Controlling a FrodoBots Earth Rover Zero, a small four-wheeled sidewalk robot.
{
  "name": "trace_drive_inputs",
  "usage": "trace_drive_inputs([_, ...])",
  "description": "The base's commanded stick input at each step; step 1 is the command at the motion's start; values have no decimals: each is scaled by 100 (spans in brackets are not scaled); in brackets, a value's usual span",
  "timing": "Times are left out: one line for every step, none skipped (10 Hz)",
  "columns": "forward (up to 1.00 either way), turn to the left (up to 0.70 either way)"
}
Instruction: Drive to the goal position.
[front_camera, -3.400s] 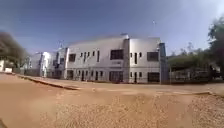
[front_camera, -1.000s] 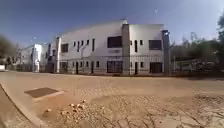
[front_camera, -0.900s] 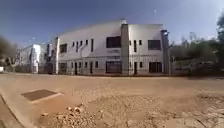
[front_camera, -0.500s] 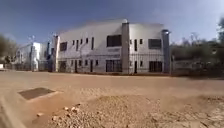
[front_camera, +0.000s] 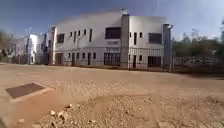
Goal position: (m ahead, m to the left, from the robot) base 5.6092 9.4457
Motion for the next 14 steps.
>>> trace_drive_inputs([100,0])
trace_drive_inputs([100,0])
trace_drive_inputs([100,0])
trace_drive_inputs([100,0])
trace_drive_inputs([100,0])
trace_drive_inputs([100,0])
trace_drive_inputs([100,0])
trace_drive_inputs([100,0])
trace_drive_inputs([100,0])
trace_drive_inputs([100,0])
trace_drive_inputs([100,0])
trace_drive_inputs([100,0])
trace_drive_inputs([100,0])
trace_drive_inputs([100,0])
